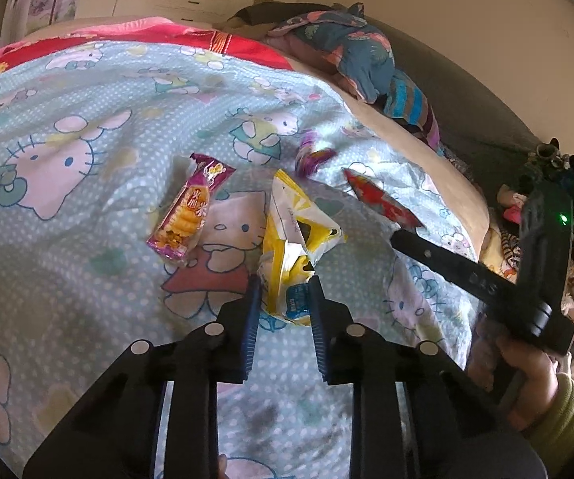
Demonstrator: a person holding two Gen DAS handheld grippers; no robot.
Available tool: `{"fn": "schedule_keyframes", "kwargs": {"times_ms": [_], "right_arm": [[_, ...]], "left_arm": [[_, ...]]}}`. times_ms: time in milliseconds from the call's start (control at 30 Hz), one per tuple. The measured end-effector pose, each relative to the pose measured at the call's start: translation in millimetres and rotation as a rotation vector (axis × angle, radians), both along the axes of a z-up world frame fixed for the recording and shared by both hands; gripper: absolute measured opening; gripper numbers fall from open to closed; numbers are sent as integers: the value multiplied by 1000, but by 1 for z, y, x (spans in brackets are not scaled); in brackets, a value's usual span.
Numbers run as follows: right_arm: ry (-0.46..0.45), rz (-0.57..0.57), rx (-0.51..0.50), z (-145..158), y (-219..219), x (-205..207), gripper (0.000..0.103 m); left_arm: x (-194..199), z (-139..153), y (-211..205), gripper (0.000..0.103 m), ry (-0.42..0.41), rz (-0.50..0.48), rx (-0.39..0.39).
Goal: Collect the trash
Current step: 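Grasp the red candy wrapper with right gripper while left grasps yellow-white wrapper, then carry the red wrapper with right gripper while left carries yellow-white wrapper to bin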
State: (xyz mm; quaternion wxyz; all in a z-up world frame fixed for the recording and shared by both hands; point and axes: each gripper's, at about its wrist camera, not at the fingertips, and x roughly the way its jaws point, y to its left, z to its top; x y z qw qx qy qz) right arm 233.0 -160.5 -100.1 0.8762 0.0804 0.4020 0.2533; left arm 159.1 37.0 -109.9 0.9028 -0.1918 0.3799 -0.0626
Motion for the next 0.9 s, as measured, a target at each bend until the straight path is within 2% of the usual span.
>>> {"fn": "schedule_keyframes", "kwargs": {"times_ms": [300,667,833,900], "right_arm": [[-51,-29,14,19,-27,-30,15],[-78,-96,48,38,-69,-58,15],[-95,-123,57,46,-86,-70,15],[-98,-132,61,48,-92,-72,15]], "left_arm": [[-11,21,-8,20,-57,-54,24],[-24,60,-28,16,-158,-103,29],[-29,75,-40,9,-191,-127,39],[-30,79,-50,8,-200,-143,69]]}}
